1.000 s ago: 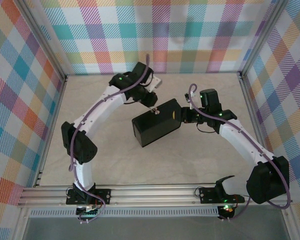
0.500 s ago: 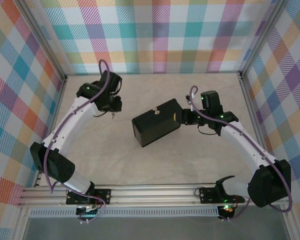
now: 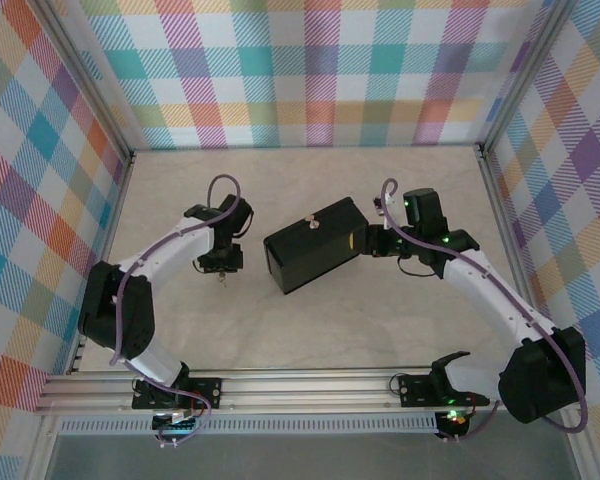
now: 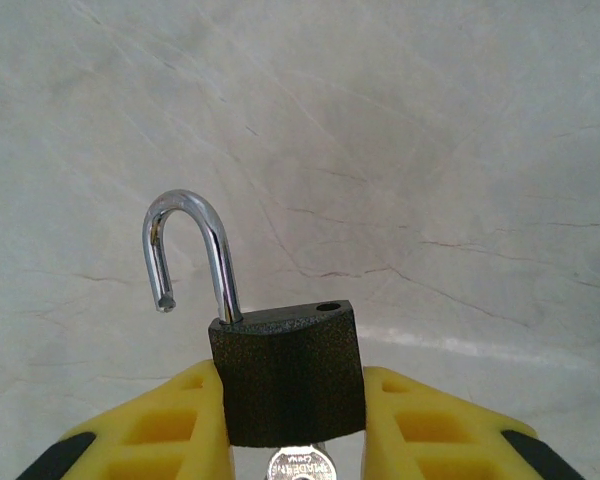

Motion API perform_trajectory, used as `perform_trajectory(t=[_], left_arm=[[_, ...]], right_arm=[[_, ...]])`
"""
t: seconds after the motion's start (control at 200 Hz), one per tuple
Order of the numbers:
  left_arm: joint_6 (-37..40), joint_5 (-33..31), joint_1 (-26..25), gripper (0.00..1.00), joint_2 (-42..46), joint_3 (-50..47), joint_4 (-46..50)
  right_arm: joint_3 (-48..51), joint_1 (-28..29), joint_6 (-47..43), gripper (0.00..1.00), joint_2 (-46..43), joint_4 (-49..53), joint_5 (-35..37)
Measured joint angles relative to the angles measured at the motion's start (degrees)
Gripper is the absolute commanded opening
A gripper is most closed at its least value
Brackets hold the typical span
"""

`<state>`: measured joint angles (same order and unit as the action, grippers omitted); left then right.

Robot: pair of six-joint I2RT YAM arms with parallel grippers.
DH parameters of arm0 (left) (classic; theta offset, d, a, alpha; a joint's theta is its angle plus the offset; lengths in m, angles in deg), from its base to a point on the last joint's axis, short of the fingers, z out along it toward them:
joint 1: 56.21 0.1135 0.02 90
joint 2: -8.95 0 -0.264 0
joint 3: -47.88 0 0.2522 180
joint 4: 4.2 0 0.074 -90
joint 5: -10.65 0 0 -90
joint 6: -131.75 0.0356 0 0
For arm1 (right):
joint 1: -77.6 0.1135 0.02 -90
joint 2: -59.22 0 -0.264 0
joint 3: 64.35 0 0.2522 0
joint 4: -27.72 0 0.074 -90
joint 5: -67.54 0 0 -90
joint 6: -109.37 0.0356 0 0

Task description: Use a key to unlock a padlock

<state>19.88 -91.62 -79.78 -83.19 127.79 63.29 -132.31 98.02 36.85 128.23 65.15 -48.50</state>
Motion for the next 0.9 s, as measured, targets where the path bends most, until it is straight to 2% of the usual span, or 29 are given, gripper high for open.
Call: perform_trajectory(t=[0.175,0.34,0.48,0.64,0.9], left_arm=[[-1.6,1.5,0.0,0.31,-2.4,-3.5,-4.0],[-3.0,3.6,0.0,0.47,-3.9,-4.2,-6.8],[-3.0,3.9,0.0,0.56,-3.8,-3.4,-7.0],[-2.2,4.8,0.0,0.6,-1.6,3.0,-3.9],[-0.2,13.1,0.0,0.6,-0.1,19.0,-2.6]], right_arm=[[0.6,0.0,0.0,0.33,-0.4,0.0,0.0],[1.1,-0.1,0.0,0.33,-0.5,0.1,0.0],[1.1,-0.2,1.0,0.32,-0.5,0.3,0.0],[3.6,1.8,5.9,0.31,-1.8,-1.5,1.0],[5.9,9.9,10.8,0.31,-2.9,-2.6,5.1]])
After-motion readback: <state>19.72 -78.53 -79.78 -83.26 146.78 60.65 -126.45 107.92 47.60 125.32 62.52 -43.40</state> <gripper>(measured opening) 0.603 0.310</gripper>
